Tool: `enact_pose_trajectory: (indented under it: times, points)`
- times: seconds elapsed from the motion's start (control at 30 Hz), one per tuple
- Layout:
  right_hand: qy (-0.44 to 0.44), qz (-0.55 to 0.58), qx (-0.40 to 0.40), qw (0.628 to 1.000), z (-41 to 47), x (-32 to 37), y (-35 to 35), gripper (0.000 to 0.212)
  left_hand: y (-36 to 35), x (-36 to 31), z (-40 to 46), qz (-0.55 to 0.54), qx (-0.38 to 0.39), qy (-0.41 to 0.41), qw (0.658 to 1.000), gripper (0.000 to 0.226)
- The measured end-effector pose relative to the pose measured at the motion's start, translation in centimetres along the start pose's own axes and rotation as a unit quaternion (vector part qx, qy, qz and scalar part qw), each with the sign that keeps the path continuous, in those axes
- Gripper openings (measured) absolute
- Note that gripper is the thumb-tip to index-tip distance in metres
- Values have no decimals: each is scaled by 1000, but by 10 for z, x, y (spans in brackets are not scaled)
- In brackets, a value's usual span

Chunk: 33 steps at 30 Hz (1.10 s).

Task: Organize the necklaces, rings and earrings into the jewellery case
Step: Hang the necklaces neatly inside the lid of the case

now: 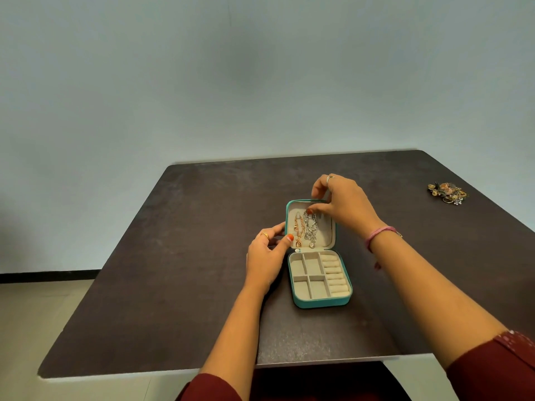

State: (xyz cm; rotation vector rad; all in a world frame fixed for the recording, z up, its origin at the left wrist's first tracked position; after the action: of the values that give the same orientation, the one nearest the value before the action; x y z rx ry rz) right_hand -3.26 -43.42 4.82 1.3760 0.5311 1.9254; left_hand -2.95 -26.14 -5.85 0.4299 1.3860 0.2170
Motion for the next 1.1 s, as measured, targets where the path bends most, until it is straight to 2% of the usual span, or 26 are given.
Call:
enact_pose_trajectory:
  times: [0.17,0.23,0.4,0.57,0.73,0.97,1.1]
  points:
    - [-57,61,16,996,8,-6,-1,33,1,-1,0,7,0,-4,1000,33]
    - [-109,117,26,987,8,-12,-1,37,1,-2,0,10,0,-4,1000,33]
    - [-265,280,73,920,4,-28,-8,38,2,1,0,7,2,2,1000,33]
    - [-341,381,93,854,-1,-36,-19,37,1,1,-1,1,5,1,1000,34]
    - [-364,486,94,789,-1,-34,-32,38,2,-1,-2,-3,1,0,1000,32]
    - [-359,518,78,772,-3,-28,-36,50,2,1,0,2,0,-2,1000,34]
    - [-358,551,72,750,-4,-31,-35,55,1,1,0,-4,-1,4,1000,35]
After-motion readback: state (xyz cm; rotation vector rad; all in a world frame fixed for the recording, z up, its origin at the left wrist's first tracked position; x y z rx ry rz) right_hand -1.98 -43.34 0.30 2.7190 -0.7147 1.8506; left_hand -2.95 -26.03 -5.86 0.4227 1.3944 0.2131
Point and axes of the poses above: each hand's wrist, its own z-axis towards the middle knuckle, its own y-axis out of the back of the hand, x = y × z, the point moved 6 cm from there along z, towards the middle knuckle, and after that the axes turned 15 degrees about z, right-handed, at the moved point
